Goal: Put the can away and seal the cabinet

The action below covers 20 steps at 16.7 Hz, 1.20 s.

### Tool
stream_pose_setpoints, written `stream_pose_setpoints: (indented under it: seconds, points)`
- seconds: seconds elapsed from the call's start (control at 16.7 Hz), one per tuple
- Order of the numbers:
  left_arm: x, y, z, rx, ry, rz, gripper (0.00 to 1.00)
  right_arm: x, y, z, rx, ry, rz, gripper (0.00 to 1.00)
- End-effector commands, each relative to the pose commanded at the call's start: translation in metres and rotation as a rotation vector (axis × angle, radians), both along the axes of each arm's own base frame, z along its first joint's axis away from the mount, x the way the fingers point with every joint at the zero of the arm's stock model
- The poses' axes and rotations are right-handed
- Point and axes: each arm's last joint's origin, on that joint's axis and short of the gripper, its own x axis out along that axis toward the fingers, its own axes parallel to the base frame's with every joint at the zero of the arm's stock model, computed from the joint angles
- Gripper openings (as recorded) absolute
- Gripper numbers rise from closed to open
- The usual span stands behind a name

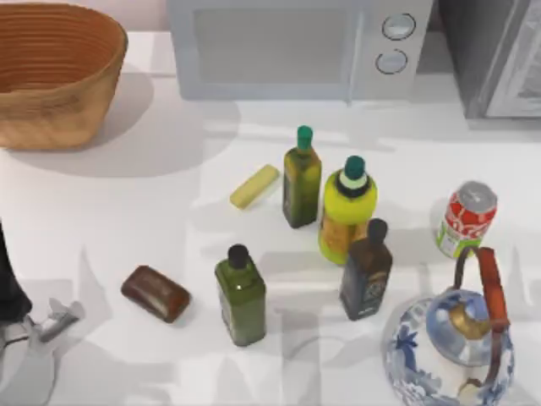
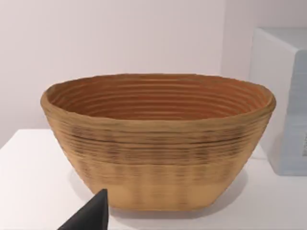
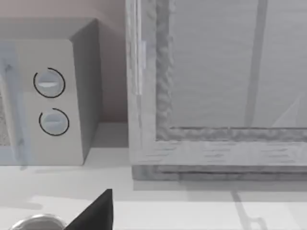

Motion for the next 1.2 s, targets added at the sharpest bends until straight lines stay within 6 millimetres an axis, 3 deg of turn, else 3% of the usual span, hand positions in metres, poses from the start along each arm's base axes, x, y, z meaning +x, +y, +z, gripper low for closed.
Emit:
stream_pose_setpoints:
  seconds: [0.18, 0.48, 0.78, 0.96, 1.2]
  points:
    - [0.0, 0.0, 0.0, 0.0, 0.0, 0.0, 1.0, 0.0, 0.001, 0.003, 0.006, 0.0, -0.001, 1.0]
    - [0.0, 0.0, 0.0, 0.0, 0.0, 0.0, 1.0, 0.009, 0.008, 0.04, 0.073, 0.047, -0.045, 1.0]
    - [0.0, 0.0, 0.0, 0.0, 0.0, 0.0, 1.0, 0.055, 0.029, 0.072, 0.11, 0.228, -0.128, 1.0]
    - [0.0, 0.0, 0.0, 0.0, 0.0, 0.0, 1.0, 0.094, 0.051, 0.068, 0.104, 0.362, -0.155, 1.0]
    - [0.0, 0.0, 0.0, 0.0, 0.0, 0.0, 1.0, 0.132, 0.085, 0.031, 0.071, 0.568, -0.121, 1.0]
